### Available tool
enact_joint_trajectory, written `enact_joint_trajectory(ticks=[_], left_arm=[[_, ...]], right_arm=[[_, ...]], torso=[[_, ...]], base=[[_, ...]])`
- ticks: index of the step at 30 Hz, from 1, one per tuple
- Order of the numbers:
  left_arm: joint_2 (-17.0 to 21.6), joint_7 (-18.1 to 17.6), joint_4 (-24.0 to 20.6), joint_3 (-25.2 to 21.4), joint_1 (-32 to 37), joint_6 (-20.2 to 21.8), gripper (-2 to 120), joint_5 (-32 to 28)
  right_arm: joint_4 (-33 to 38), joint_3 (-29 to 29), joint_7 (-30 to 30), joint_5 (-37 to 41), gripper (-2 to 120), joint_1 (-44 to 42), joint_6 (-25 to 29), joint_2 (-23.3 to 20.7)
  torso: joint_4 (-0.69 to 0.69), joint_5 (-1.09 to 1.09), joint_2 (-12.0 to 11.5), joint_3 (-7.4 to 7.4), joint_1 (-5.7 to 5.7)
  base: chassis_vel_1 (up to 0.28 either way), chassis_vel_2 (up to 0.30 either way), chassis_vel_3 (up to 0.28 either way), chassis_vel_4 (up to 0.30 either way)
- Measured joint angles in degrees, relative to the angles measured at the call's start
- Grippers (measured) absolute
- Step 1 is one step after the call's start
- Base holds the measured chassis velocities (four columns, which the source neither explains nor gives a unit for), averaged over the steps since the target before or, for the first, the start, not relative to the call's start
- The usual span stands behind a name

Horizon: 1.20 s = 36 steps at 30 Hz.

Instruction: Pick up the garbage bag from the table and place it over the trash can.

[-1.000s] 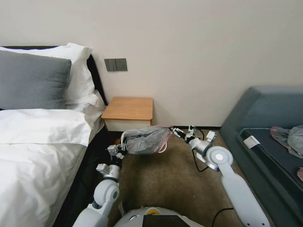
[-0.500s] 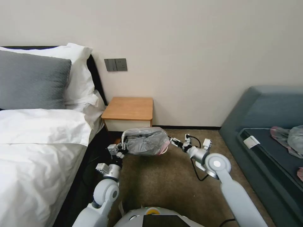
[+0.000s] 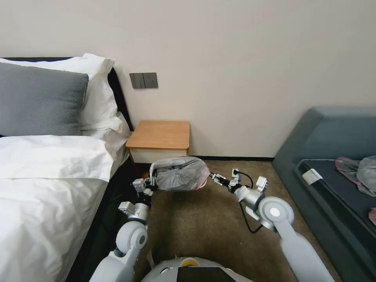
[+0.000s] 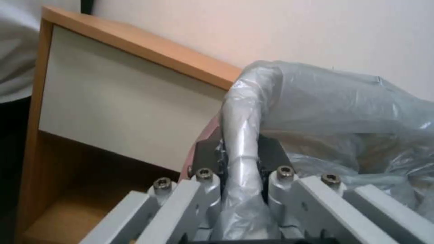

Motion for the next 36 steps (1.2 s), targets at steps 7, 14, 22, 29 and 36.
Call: enact_joint_trajectory(ticks=[7, 14, 22, 29, 36], left_arm=[[-0.2, -0.7, 0.6, -0.7, -0.3, 0.5, 7, 0.1], [-0.1, -1.4, 1.0, -2.0, -0.6, 1.0, 7, -0.2], [0.0, -2.5, 1.5, -2.1, -1.7, 1.5, 7, -1.0], [0.2, -4.0, 1.6, -1.6, -3.0, 2.6, 7, -1.4], [0.2, -6.3, 1.5, -0.2, -4.6, 4.1, 7, -1.5]], right_arm=[[5.7, 1.4, -0.3, -1.0, 100, -3.0, 0.4, 1.2], [7.3, 2.5, -1.0, -3.1, 100, -4.8, 0.5, 2.4], [7.1, 3.7, -2.3, -6.0, 100, -6.2, 1.4, 3.3], [13.9, 2.9, 2.0, 2.0, 100, -8.0, 2.9, 4.8], [15.8, -1.1, 5.6, 7.5, 100, -6.7, 2.9, 5.4]], torso=[[0.00, 0.00, 0.0, 0.00, 0.00], [0.02, 0.01, 0.0, 0.00, 0.00], [0.01, 0.01, 0.0, 0.00, 0.00], [0.00, 0.00, 0.0, 0.00, 0.00], [0.01, 0.00, 0.0, 0.00, 0.00]], base=[[0.000, 0.000, 0.000, 0.000], [0.000, 0.000, 0.000, 0.000], [0.000, 0.000, 0.000, 0.000], [0.000, 0.000, 0.000, 0.000], [0.000, 0.000, 0.000, 0.000]])
